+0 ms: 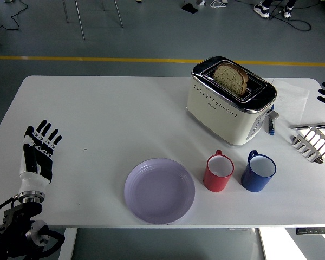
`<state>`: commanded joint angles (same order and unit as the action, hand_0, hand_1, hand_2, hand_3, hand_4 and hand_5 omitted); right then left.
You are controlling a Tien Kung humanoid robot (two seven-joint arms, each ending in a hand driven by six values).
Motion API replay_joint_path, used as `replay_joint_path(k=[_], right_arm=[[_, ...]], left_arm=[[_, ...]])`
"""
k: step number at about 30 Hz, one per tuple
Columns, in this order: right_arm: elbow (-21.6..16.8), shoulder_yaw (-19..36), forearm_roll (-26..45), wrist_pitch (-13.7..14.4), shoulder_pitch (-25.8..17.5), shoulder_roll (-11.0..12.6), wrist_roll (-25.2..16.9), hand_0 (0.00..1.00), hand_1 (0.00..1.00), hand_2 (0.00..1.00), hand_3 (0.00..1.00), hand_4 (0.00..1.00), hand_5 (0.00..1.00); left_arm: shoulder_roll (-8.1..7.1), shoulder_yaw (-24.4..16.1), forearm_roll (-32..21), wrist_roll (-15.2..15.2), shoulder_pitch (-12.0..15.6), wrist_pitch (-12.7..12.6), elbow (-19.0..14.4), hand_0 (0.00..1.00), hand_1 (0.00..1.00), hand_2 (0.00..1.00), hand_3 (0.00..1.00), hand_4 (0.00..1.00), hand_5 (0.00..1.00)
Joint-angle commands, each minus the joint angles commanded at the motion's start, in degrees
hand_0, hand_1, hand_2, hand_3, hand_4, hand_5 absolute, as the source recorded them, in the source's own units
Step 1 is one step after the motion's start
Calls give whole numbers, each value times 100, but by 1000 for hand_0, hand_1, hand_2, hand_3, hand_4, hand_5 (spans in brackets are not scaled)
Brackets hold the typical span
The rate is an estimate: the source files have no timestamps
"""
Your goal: Push plate across desktop,pick up the break from the machine,place the break in the plate
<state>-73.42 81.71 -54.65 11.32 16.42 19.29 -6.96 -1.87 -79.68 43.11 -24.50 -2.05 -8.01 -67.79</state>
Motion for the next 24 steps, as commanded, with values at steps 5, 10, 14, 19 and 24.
replay_joint_path(k=[5, 10, 14, 19, 24], right_arm=[[263, -857, -1192, 90, 1011, 320, 654, 824, 770, 775, 774, 709, 413], [832, -1714, -2421, -85, 2112, 213, 1148, 855, 801, 826, 832, 744, 392], [1224, -2127, -3352, -220, 2648, 35, 1300, 855, 801, 826, 832, 744, 392], [1724, -2623, -4438, -390, 3164, -206, 1422, 885, 825, 868, 864, 784, 389], [2288, -2956, -4772, -568, 3653, -547, 1576, 881, 826, 859, 872, 815, 393]], left_arm=[[47, -74, -4, -3, 46, -8, 23, 802, 851, 916, 856, 611, 998], [52, -61, -5, -1, 46, -13, 42, 800, 849, 912, 856, 611, 998], [57, -49, -7, 0, 36, -15, 48, 800, 849, 912, 856, 611, 998], [60, -61, -11, -4, 38, -23, 52, 800, 849, 912, 854, 610, 998], [45, -48, -17, -4, 21, -28, 55, 800, 847, 912, 854, 610, 998]])
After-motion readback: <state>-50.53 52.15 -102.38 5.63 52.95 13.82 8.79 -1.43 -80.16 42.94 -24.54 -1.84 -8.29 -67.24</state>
